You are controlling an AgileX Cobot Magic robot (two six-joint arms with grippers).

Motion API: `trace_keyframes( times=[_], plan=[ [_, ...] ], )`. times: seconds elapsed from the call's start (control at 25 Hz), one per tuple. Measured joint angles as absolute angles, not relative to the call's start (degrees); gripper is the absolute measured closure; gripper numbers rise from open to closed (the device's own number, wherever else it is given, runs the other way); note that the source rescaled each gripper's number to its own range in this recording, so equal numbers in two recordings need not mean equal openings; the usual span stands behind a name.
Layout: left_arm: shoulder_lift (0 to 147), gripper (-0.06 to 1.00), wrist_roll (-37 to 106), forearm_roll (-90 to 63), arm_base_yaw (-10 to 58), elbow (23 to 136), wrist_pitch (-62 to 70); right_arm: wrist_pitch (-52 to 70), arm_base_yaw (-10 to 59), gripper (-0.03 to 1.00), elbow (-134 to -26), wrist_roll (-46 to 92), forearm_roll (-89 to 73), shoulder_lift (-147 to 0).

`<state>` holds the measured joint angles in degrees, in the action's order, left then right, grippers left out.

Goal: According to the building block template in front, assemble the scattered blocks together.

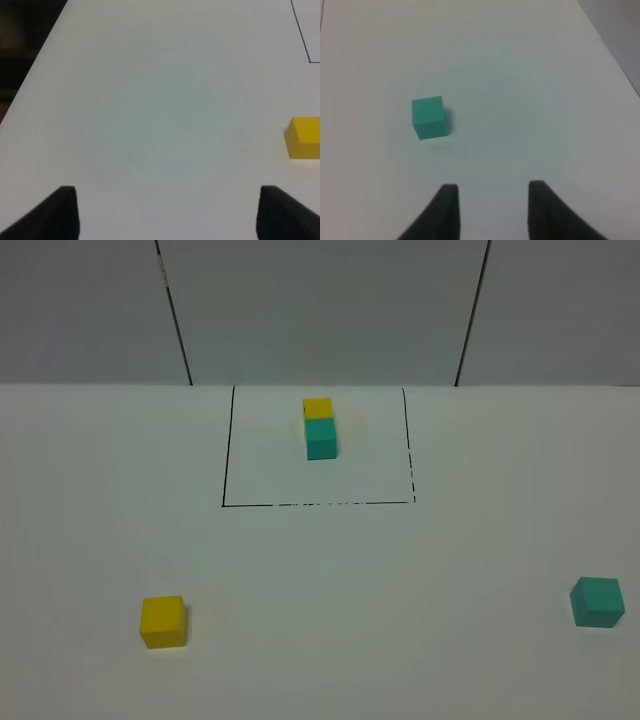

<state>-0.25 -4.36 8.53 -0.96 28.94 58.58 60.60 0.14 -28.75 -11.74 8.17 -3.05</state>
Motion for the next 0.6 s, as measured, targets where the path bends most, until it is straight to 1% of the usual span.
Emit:
trace_keyframes(
  times=[0.6],
  plan=[
    [-0.3,0.13,-4.4,8.5,-1.0,28.9,58.6,60.6,0.1,0.97,-28.7,-11.7,8.2,-3.0]
  ],
)
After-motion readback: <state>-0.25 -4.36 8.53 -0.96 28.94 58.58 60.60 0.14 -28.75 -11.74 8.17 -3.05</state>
